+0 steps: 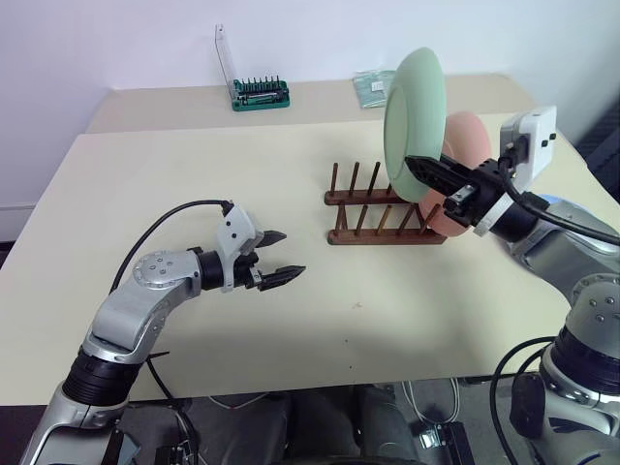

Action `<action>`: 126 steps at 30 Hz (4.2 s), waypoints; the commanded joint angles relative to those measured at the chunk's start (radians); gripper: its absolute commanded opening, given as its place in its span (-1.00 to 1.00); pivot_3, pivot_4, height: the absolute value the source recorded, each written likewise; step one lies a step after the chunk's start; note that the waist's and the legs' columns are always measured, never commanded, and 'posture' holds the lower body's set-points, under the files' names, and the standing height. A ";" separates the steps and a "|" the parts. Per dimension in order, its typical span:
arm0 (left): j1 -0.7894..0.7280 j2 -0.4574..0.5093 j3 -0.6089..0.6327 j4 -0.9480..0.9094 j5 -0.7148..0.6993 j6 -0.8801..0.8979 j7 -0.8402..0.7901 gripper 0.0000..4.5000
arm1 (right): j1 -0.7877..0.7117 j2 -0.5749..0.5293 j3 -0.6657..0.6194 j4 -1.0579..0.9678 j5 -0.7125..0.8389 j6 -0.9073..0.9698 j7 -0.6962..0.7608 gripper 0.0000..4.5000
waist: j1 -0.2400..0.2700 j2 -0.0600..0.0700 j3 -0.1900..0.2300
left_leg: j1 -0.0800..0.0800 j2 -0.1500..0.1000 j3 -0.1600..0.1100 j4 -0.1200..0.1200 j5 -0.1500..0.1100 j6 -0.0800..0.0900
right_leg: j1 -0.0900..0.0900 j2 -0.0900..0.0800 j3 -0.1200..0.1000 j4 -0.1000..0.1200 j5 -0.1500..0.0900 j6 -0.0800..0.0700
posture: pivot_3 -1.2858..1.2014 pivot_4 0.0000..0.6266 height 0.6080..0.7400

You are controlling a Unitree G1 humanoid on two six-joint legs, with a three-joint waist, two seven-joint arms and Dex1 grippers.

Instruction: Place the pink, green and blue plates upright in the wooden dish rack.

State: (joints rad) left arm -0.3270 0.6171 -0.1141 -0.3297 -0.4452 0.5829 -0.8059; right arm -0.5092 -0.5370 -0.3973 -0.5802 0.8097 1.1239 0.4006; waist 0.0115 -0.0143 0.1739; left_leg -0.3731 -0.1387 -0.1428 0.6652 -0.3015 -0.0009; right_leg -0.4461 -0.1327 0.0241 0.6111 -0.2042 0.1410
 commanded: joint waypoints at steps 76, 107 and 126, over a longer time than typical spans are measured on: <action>-0.046 -0.037 -0.045 0.040 0.117 -0.094 -0.022 0.73 | -0.151 -0.374 0.099 0.291 -0.675 -0.719 0.051 -0.98 | 0.001 0.010 0.001 | 0.001 0.001 0.003 0.001 -0.001 0.001 | 0.002 0.001 0.001 -0.002 0.000 0.002 | 0.03 -0.52 0.93; -0.015 -0.003 0.049 0.083 0.134 -0.123 -0.005 0.73 | -0.222 0.262 0.180 0.237 0.730 -0.200 -0.873 -0.98 | -0.021 0.009 0.001 | 0.000 0.000 0.001 0.000 -0.001 0.001 | -0.002 0.000 0.001 0.001 0.001 0.001 | 0.03 -0.52 0.93; -0.019 -0.009 0.049 0.073 0.134 -0.108 -0.006 0.73 | -0.100 -0.280 0.218 -0.047 0.182 -0.371 -0.151 0.57 | -0.020 0.008 0.001 | -0.001 0.000 0.003 0.000 -0.001 0.003 | -0.002 0.000 0.000 -0.001 0.000 0.002 | 0.03 -0.52 0.93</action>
State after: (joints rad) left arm -0.3401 0.6029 -0.0807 -0.2282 -0.3022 0.4805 -0.8067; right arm -0.6521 -0.7889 -0.0857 -0.5704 0.9865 0.7973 0.1527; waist -0.0090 -0.0061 0.1750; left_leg -0.3745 -0.1383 -0.1399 0.6653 -0.3030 0.0019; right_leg -0.4478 -0.1328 0.0242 0.6099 -0.2039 0.1427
